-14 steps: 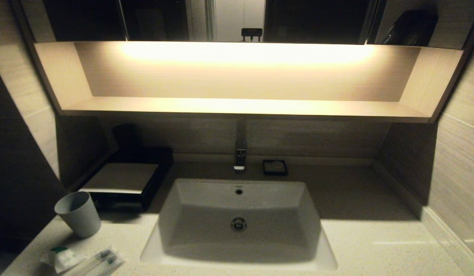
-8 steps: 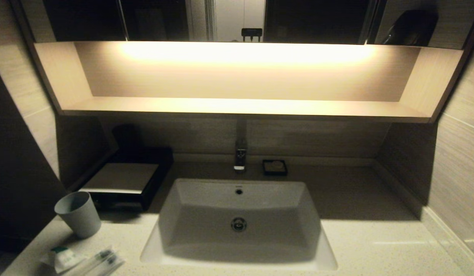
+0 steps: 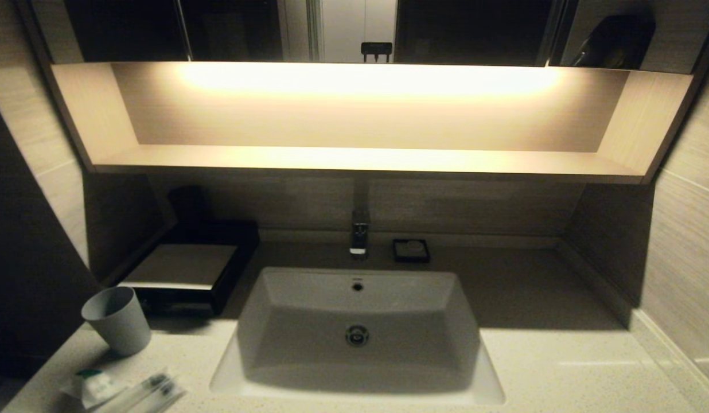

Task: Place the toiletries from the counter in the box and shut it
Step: Pick up the cup

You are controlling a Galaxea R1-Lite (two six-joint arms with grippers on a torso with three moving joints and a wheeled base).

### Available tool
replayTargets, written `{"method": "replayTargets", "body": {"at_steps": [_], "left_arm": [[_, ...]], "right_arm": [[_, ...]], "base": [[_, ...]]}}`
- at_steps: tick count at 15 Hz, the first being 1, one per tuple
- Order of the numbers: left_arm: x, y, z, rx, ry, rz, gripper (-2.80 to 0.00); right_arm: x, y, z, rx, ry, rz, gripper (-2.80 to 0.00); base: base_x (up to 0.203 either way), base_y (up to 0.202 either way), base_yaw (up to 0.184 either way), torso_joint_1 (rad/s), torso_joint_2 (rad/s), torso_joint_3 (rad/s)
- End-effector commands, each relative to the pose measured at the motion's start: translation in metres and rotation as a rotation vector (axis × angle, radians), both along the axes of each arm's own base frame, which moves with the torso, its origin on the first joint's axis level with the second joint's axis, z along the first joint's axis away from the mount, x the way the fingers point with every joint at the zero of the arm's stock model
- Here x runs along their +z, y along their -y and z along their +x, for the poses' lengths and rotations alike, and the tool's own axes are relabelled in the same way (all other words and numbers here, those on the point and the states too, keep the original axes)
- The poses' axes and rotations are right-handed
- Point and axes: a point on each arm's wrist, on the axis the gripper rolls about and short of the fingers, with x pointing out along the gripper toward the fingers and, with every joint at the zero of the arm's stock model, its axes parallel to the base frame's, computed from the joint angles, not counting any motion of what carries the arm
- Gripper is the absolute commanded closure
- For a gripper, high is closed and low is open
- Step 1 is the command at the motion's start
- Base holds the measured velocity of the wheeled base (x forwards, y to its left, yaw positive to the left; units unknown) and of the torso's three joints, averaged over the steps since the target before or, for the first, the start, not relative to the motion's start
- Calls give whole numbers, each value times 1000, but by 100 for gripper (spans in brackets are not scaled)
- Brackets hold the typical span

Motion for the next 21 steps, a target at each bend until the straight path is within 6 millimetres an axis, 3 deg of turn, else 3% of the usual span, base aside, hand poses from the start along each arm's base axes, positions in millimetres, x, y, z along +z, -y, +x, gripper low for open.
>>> {"method": "replayTargets", "body": {"at_steps": [1, 11, 21], "left_arm": [[0, 0, 0, 0, 0, -1, 0], [1, 0, 0, 2, 1, -4, 0], [46, -1, -25, 27, 43, -8, 0]], "right_arm": [[0, 0, 0, 0, 0, 0, 0], [0, 0, 0, 0, 0, 0, 0], [0, 0, 0, 0, 0, 0, 0]], "base": [[0, 0, 0, 0, 0, 0], [0, 0, 0, 0, 0, 0], [0, 0, 0, 0, 0, 0]]}}
